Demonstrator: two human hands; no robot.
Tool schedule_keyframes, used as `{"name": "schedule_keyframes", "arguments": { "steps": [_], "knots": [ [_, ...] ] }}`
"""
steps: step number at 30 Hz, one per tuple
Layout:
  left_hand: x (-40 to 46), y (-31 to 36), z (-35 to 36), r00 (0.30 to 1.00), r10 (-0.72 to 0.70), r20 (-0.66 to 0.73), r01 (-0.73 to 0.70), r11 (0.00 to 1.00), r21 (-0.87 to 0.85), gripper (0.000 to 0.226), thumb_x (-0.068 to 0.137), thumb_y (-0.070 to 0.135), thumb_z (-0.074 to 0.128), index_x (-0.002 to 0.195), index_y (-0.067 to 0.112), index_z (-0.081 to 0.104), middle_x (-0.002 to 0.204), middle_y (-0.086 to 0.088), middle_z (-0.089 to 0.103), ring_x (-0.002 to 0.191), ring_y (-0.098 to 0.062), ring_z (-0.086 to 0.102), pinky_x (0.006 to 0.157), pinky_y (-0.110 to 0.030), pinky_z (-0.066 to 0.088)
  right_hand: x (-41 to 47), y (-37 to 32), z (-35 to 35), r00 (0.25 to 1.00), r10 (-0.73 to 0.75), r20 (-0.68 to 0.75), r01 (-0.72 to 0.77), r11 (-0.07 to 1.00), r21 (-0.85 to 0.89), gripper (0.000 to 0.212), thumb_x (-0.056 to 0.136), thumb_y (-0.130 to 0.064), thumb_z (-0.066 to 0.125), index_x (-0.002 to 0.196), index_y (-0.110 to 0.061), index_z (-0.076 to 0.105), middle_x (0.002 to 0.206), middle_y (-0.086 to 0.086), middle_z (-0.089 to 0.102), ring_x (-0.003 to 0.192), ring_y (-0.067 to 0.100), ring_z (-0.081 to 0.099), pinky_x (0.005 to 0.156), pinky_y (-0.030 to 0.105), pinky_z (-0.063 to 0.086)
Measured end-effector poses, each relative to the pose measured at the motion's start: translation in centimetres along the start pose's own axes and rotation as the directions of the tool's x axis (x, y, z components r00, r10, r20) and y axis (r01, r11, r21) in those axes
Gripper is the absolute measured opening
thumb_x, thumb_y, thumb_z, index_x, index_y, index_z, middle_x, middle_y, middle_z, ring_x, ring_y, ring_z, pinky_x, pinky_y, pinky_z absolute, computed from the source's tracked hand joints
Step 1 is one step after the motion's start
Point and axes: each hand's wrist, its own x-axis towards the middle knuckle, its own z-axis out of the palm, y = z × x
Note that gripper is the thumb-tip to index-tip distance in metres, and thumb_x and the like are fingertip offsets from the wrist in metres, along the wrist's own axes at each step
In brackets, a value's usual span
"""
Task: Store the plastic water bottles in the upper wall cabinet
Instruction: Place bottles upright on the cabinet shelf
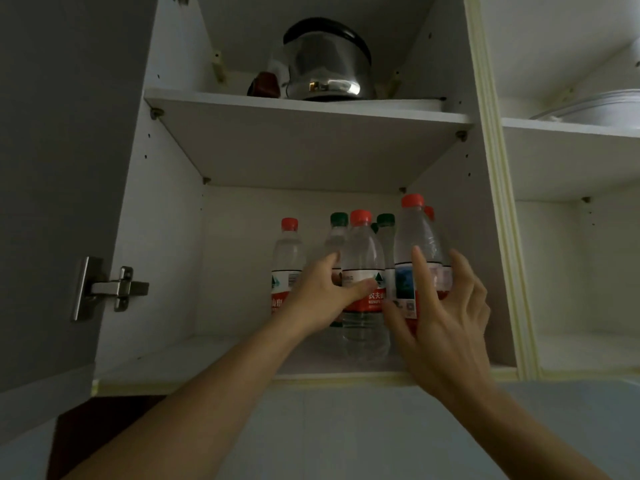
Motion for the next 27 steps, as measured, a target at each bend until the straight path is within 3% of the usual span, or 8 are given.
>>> {"name": "schedule_keyframes", "arguments": {
  "steps": [3, 6, 10, 12, 15, 19, 23, 27],
  "knots": [
    [0.9, -0.6, -3.6, 0.994, -0.035, -0.105, 0.047, 0.992, 0.121, 0.066, 0.086, 0.063, 0.068, 0.14, 0.03, 0.05, 0.109, 0.014, 0.06, 0.093, -0.001, 0.061, 0.072, -0.023, 0.052, -0.2, -0.9, 0.5, 0.997, -0.075, -0.035, 0.073, 0.997, -0.04, 0.081, 0.09, -0.07, 0.045, 0.16, -0.035, 0.025, 0.166, 0.02, 0.005, 0.151, 0.045, 0.01, 0.116, 0.067, 0.019],
    [2.7, -2.4, -7.6, 0.939, -0.143, -0.312, 0.208, 0.96, 0.187, 0.08, 0.085, 0.057, 0.073, 0.148, 0.022, 0.04, 0.138, -0.005, 0.054, 0.113, -0.021, 0.062, 0.095, -0.043, 0.056, -0.2, -0.9, 1.2, 0.999, -0.014, 0.045, 0.015, 1.0, -0.022, 0.092, 0.081, -0.09, 0.036, 0.158, -0.049, 0.006, 0.168, 0.01, -0.014, 0.151, 0.044, 0.002, 0.115, 0.068, 0.021],
    [4.7, -5.4, -8.6, 0.91, -0.365, -0.194, 0.394, 0.908, 0.14, 0.113, 0.077, 0.044, 0.086, 0.16, 0.026, 0.012, 0.152, -0.012, 0.042, 0.129, -0.032, 0.053, 0.097, -0.049, 0.053, 0.0, -0.3, 1.5, 0.997, 0.018, 0.078, -0.021, 0.999, 0.044, 0.103, 0.07, -0.093, 0.043, 0.153, -0.058, -0.008, 0.165, 0.0, -0.028, 0.15, 0.044, 0.006, 0.11, 0.066, 0.034],
    [5.2, -6.5, -7.9, 0.912, -0.397, -0.105, 0.403, 0.914, 0.051, 0.1, 0.078, 0.036, 0.088, 0.154, 0.034, 0.022, 0.138, -0.002, 0.057, 0.119, -0.026, 0.061, 0.086, -0.045, 0.056, 0.0, -0.3, 1.6, 0.995, 0.019, 0.096, -0.025, 0.998, 0.066, 0.105, 0.068, -0.093, 0.045, 0.152, -0.06, -0.008, 0.165, -0.001, -0.026, 0.15, 0.043, 0.011, 0.109, 0.065, 0.039],
    [6.1, -7.2, -7.6, 0.949, -0.31, -0.054, 0.313, 0.947, 0.072, 0.05, 0.08, 0.025, 0.085, 0.104, 0.058, 0.057, 0.095, 0.013, 0.074, 0.085, -0.01, 0.074, 0.062, -0.038, 0.063, 0.0, -0.1, 1.6, 0.995, 0.023, 0.098, -0.032, 0.995, 0.091, 0.106, 0.064, -0.095, 0.042, 0.15, -0.062, -0.01, 0.165, -0.004, -0.026, 0.15, 0.04, 0.012, 0.108, 0.063, 0.042],
    [6.1, -7.1, -9.0, 0.933, -0.351, -0.082, 0.36, 0.919, 0.16, 0.047, 0.084, 0.02, 0.082, 0.118, 0.032, 0.052, 0.113, -0.004, 0.068, 0.102, -0.026, 0.07, 0.071, -0.05, 0.064, 0.0, -0.1, 1.6, 0.995, 0.025, 0.095, -0.034, 0.995, 0.095, 0.106, 0.064, -0.094, 0.044, 0.15, -0.063, -0.009, 0.165, -0.004, -0.023, 0.151, 0.038, 0.012, 0.106, 0.063, 0.043],
    [6.0, -8.7, -10.5, 0.882, -0.395, -0.256, 0.453, 0.86, 0.236, 0.075, 0.084, 0.021, 0.082, 0.143, 0.016, 0.037, 0.13, -0.017, 0.059, 0.111, -0.038, 0.065, 0.082, -0.062, 0.059, -0.1, -0.2, 1.6, 0.996, 0.026, 0.089, -0.034, 0.995, 0.096, 0.105, 0.063, -0.095, 0.041, 0.151, -0.062, -0.007, 0.166, -0.004, -0.021, 0.15, 0.037, 0.014, 0.105, 0.062, 0.046],
    [6.0, -10.6, -12.0, 0.851, -0.373, -0.37, 0.505, 0.774, 0.381, 0.089, 0.086, 0.03, 0.082, 0.15, 0.006, 0.025, 0.137, -0.021, 0.054, 0.12, -0.039, 0.058, 0.089, -0.041, 0.053, -0.2, -0.2, 1.6, 0.997, 0.024, 0.074, -0.032, 0.994, 0.103, 0.103, 0.062, -0.096, 0.037, 0.151, -0.062, -0.006, 0.166, -0.004, -0.019, 0.148, 0.037, 0.015, 0.103, 0.061, 0.047]
  ]
}}
